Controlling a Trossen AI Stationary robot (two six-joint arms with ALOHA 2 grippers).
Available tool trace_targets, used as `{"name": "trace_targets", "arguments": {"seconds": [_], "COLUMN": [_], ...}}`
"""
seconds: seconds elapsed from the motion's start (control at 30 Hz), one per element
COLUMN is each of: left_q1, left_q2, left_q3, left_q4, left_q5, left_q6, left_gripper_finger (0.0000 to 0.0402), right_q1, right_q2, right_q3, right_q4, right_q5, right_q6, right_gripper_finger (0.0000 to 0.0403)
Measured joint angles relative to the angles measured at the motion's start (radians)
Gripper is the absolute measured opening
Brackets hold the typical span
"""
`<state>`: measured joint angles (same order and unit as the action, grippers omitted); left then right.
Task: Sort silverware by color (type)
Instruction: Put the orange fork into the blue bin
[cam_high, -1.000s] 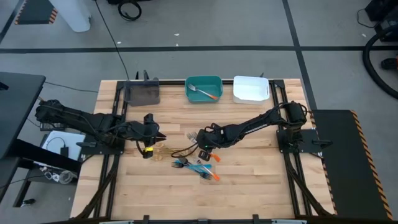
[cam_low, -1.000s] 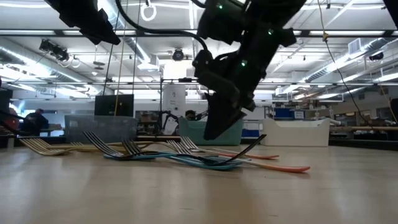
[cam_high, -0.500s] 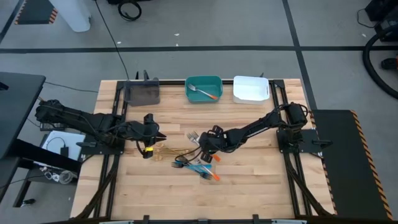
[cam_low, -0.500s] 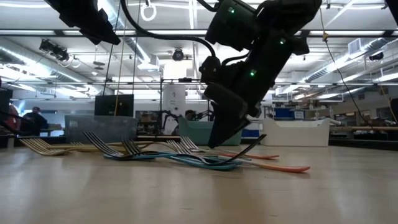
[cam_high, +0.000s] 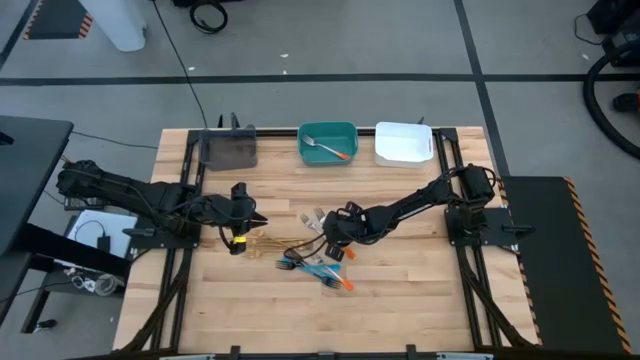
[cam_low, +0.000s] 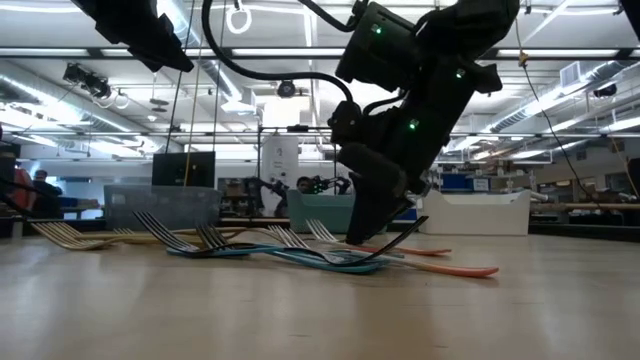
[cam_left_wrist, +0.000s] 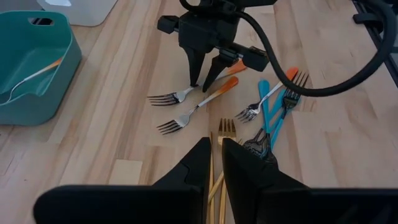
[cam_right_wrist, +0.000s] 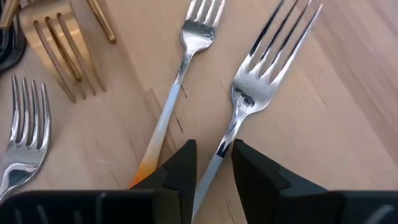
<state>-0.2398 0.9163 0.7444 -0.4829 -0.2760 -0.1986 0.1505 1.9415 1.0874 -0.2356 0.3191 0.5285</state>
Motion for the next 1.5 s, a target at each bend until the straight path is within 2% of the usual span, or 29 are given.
{"name": "trace_targets", "arguments": {"seconds": [0.53, 1.23, 1.5], "left_q1": [0.000, 0.000, 0.000], "left_q2": [0.000, 0.000, 0.000], "left_q3": [0.000, 0.000, 0.000], "left_q4": [0.000, 0.000, -0.001], "left_q5": [0.000, 0.000, 0.000], "left_q6": [0.001, 0.011, 0.011], "left_gripper_finger": [0.0050, 0.0050, 0.0050], "right_q1": [-0.007, -0.029, -0.033], "right_q2": [0.000, 0.000, 0.006], "right_q3": [-0.001, -0.001, 0.057], "right_q4": [0.005, -0.002, -0.083], "right_q5": [-0.055, -0.091, -0.094], "right_q6": [-0.013, -0.066, -0.123], "right_gripper_finger": [0.0019, 0.0018, 0.0018]}}
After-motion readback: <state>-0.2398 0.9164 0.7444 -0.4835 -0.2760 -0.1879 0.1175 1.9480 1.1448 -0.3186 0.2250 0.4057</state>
